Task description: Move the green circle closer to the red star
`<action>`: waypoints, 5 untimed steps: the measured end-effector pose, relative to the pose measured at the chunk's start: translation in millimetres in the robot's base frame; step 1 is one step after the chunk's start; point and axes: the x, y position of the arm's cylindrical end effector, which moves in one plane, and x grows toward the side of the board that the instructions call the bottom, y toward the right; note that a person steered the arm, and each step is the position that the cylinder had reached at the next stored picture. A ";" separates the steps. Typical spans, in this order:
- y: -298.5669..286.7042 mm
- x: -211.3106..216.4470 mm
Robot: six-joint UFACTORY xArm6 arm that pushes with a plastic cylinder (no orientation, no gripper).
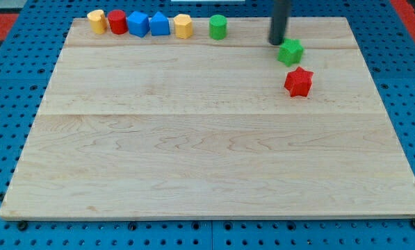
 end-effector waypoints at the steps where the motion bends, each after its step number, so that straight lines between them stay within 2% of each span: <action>1: -3.0 36.6; 2: -18.6 -30.8; 4: -124.7 -84.4; 5: -189.2 -74.5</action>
